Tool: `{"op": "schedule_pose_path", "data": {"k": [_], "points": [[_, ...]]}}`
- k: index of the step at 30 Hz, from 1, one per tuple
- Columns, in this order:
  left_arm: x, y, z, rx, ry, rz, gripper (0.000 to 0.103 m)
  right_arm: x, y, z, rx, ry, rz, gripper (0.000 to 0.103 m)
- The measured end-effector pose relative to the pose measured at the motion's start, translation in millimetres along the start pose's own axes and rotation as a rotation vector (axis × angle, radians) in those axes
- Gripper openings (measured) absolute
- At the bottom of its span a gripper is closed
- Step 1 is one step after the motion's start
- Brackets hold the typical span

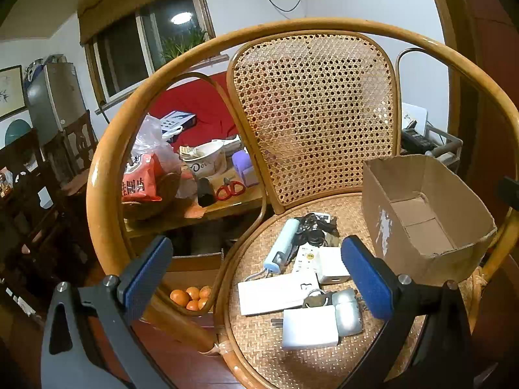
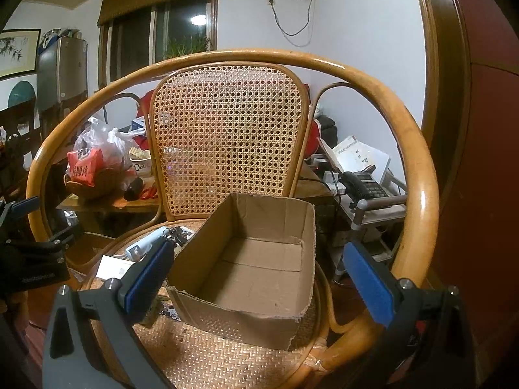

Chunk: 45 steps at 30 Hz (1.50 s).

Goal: Organize rigid objects

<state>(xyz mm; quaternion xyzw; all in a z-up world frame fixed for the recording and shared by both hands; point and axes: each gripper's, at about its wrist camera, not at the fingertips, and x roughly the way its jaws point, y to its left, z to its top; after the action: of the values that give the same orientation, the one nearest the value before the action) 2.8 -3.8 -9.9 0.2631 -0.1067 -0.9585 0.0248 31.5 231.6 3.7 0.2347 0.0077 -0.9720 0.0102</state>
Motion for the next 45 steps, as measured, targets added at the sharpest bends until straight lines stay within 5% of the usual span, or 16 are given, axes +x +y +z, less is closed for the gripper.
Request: {"op": "schedule_pose_path", "data": {"k": [45], "points": [[-3.3, 6.7, -2.5, -0.001, 0.000, -0.007, 0.103, -0.3, 2.2, -3.1, -0.018, 0.011, -0.009, 0.103]]}}
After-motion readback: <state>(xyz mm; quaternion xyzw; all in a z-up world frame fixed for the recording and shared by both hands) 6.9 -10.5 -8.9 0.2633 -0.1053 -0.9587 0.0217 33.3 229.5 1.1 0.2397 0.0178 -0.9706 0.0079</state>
